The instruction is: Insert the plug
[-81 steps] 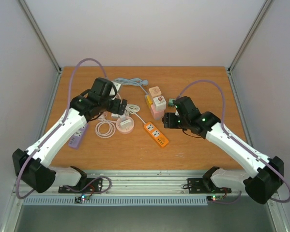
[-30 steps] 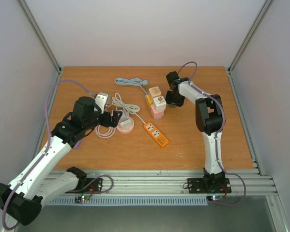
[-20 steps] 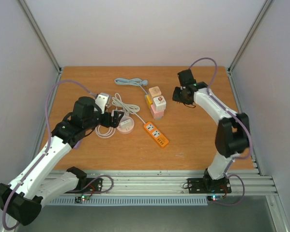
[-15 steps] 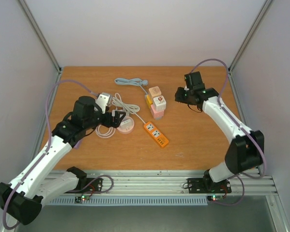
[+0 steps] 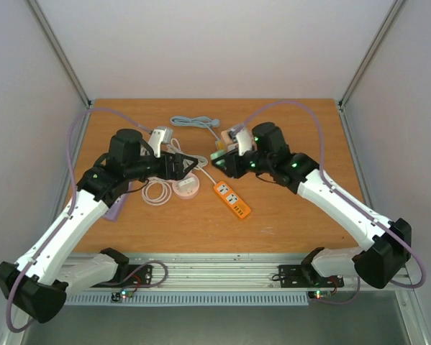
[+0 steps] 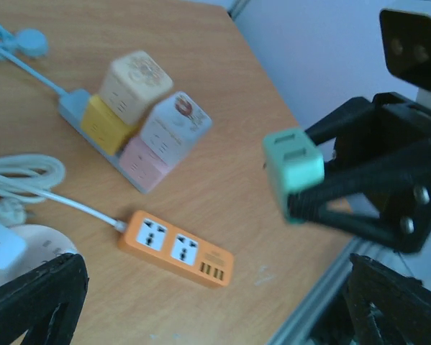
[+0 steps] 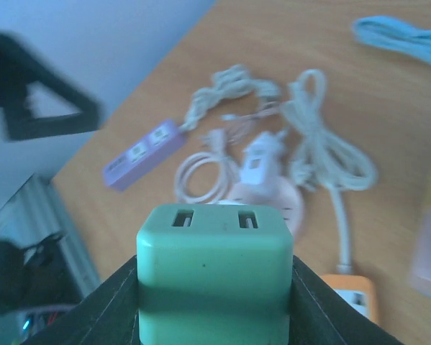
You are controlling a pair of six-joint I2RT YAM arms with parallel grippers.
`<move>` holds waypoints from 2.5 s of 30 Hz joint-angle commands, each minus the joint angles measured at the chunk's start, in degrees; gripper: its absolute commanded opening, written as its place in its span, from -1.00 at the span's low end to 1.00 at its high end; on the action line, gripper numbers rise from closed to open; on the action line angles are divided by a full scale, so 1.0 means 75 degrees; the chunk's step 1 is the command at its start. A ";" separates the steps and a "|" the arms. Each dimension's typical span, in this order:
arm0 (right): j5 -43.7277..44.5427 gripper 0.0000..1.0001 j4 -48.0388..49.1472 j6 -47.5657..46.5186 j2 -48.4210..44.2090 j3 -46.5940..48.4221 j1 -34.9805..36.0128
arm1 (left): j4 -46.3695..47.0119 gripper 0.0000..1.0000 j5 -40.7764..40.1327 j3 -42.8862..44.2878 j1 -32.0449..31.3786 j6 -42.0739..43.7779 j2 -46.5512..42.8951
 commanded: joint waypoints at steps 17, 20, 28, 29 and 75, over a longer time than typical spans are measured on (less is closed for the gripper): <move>0.0515 -0.18 -0.0261 -0.2936 0.1051 0.0735 0.2154 | -0.0148 0.14 0.2715 -0.0344 0.0191 -0.2550 0.0851; 0.1070 -0.19 -0.0421 -0.3173 0.1197 0.0823 0.2283 | 0.0708 -0.03 0.3177 -0.0962 0.0205 -0.3484 0.0868; 0.1078 -0.20 -0.0465 -0.3345 0.1402 0.0878 0.2396 | 0.0728 -0.13 0.3597 -0.1171 0.0205 -0.3597 0.0845; 0.1047 -0.20 -0.0476 -0.3353 0.1432 0.0897 0.2396 | 0.0710 -0.21 0.3651 -0.1187 0.0205 -0.3565 0.0863; 0.2367 0.61 -0.0129 0.0531 -0.1509 -0.1817 0.1509 | 0.0084 -1.00 -0.2991 -0.2683 0.3839 0.5760 0.0058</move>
